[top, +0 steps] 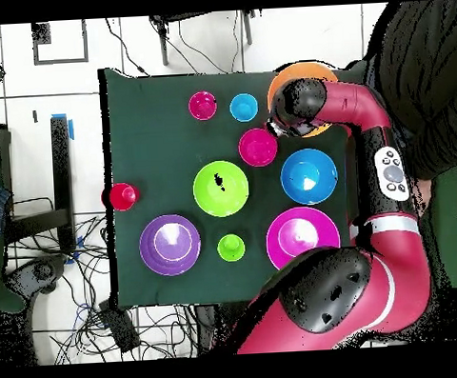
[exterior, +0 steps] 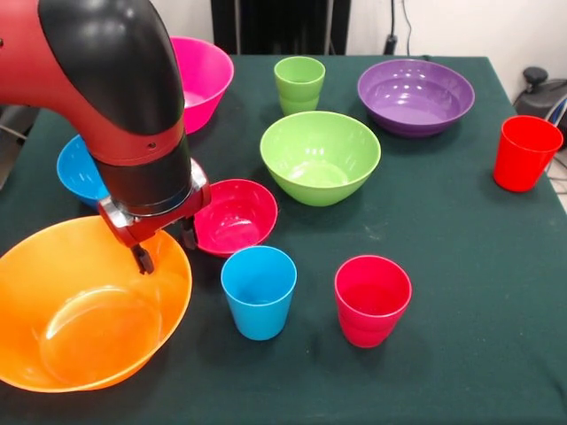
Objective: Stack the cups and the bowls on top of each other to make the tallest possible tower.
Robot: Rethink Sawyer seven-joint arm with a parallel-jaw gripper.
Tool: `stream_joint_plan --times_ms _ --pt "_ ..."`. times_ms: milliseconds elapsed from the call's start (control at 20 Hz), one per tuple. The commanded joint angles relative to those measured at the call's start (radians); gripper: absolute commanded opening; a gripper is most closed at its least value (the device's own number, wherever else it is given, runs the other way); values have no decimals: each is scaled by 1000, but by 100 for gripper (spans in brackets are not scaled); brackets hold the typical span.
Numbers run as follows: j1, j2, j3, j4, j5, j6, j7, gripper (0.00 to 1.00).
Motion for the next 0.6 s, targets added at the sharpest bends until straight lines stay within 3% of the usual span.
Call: stream_joint_plan --times_ms 50,600 --pt "22 13 -18 13 -118 -98 -217 100" --pt "0 -30 -55 149 -156 -214 -169 100"
